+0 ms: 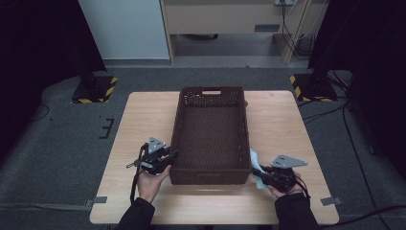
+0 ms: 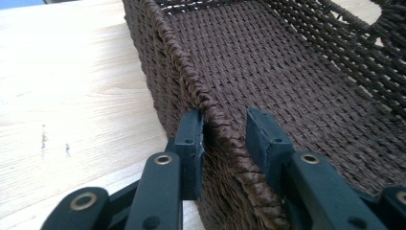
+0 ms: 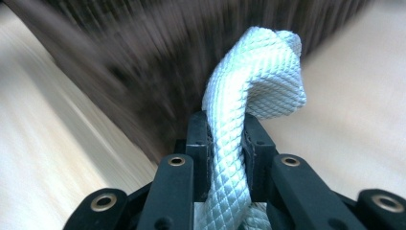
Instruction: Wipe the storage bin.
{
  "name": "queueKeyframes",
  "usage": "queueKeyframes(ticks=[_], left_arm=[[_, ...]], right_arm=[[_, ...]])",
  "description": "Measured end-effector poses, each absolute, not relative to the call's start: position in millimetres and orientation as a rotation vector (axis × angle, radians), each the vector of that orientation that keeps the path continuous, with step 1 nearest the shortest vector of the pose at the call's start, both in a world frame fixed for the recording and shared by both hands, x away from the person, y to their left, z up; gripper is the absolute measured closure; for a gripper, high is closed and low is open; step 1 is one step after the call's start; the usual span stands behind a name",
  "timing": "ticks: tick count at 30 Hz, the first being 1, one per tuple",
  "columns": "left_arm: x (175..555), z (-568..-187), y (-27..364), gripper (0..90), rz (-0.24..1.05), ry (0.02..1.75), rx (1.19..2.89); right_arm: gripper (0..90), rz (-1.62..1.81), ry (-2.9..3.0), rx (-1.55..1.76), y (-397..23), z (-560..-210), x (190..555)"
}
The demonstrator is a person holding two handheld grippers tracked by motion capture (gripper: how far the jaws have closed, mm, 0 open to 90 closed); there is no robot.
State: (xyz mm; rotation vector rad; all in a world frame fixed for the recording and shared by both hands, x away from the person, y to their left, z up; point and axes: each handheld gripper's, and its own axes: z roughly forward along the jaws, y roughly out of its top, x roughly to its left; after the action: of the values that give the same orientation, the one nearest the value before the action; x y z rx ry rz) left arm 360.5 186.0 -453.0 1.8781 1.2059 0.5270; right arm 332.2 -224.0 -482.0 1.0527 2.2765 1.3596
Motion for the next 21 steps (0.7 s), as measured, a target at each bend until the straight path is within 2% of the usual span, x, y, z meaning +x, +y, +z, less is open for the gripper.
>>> queueKeyframes(ticks=[4, 17, 21], left_arm=[[359.9, -453.1, 186.1, 67.1, 0.536, 1.200, 1.885], [360.2, -453.7, 187.1, 66.4, 0.525, 1.198, 1.882], [360.6, -453.9, 187.5, 65.7, 0.520, 1.198, 1.883]], right_arm=[[77.4, 1.460, 2.201, 0.987, -228.4, -467.4, 319.9], [77.3, 1.162, 2.450, 1.100, -209.5, -507.0, 325.1], [77.3, 1.155, 2.439, 1.119, -213.0, -503.5, 324.0]])
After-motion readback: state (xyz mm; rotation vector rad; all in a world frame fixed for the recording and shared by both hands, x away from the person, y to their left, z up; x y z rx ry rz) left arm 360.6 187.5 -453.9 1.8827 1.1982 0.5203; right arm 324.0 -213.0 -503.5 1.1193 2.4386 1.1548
